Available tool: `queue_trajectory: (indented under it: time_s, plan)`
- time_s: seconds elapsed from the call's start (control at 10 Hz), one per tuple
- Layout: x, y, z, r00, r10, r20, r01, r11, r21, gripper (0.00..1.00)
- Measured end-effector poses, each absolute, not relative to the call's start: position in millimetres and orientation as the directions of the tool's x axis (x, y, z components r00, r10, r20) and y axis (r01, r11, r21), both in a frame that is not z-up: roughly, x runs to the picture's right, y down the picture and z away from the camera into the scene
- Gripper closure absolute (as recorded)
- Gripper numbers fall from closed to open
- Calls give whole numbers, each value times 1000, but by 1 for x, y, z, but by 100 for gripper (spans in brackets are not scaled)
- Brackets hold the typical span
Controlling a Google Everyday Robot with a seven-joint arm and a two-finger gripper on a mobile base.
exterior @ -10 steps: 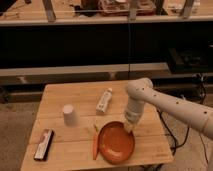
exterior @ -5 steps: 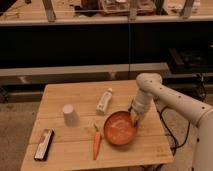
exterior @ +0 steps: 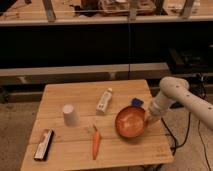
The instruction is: Drag the ceramic bowl in a circle
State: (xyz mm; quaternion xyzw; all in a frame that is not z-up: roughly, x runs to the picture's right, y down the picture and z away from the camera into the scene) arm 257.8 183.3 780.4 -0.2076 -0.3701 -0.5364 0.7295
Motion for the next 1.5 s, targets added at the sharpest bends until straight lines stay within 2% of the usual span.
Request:
queue_trajectory:
  time_s: [0.4, 0.7, 1.1, 1.5]
  plan:
    - [270, 215, 780, 130, -630, 766, 922, 360, 140, 99]
    - [278, 233, 748, 38, -655, 754, 922, 313, 226, 99]
    - [277, 259, 702, 8, -677, 736, 922, 289, 256, 99]
    - [221, 258, 715, -141, -658, 740, 914, 201, 353, 99]
